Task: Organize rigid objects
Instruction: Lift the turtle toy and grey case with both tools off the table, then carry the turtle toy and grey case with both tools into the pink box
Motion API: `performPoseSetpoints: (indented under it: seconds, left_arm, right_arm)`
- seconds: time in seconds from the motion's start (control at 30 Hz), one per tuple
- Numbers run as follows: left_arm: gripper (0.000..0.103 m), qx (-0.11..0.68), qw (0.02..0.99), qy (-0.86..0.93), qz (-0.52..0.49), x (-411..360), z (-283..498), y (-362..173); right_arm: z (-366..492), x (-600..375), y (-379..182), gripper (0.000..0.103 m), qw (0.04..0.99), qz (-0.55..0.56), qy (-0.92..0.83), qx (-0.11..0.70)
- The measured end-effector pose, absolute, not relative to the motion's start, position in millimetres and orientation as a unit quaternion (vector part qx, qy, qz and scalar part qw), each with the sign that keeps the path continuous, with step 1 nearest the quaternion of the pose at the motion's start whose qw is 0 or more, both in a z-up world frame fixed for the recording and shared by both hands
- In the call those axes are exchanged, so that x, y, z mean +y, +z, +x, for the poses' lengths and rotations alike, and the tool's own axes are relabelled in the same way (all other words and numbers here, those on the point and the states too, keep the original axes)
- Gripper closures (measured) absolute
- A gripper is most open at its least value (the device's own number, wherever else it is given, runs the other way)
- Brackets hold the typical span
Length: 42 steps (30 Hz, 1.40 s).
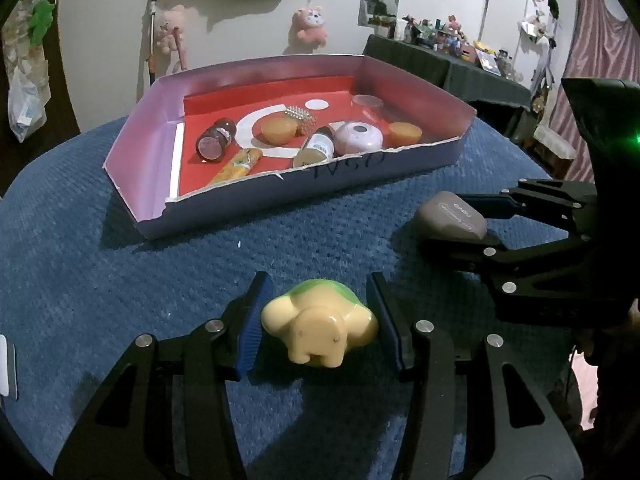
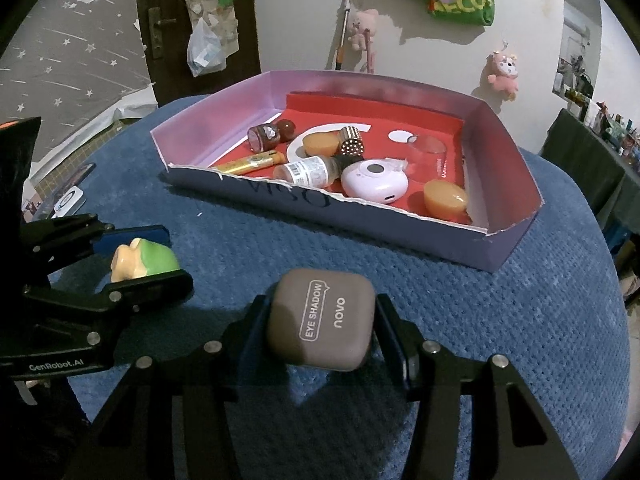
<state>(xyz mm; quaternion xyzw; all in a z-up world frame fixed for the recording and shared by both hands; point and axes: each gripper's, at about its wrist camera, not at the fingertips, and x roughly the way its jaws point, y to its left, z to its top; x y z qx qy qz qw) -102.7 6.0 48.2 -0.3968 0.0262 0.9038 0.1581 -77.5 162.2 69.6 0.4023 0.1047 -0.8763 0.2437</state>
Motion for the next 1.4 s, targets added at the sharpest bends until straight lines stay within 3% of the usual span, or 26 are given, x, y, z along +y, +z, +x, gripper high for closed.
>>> performPoseSetpoints:
  seconds: [0.93, 1.23, 1.4]
  left_arm:
    - [0.056, 0.012, 0.173, 0.916, -0.361, 8.2, -102.3, 77.2]
    - [0.056, 0.009, 0.197, 0.918, -0.344, 15.0, -186.4, 137.6]
    - [0.056, 0.034, 0.19, 0.905, -0.378, 20.5, -256.9, 142.4]
  right_arm:
    - [-76.6, 164.2, 87.4, 0.048, 0.248, 0.382, -0.885, 0.09]
    - [-136.1, 163.1, 154.7, 0.048, 0.251, 0.355, -0.896, 0.088]
    - [-200.0, 155.2, 168.2, 0.048, 0.239, 0.382, -0.887, 0.105]
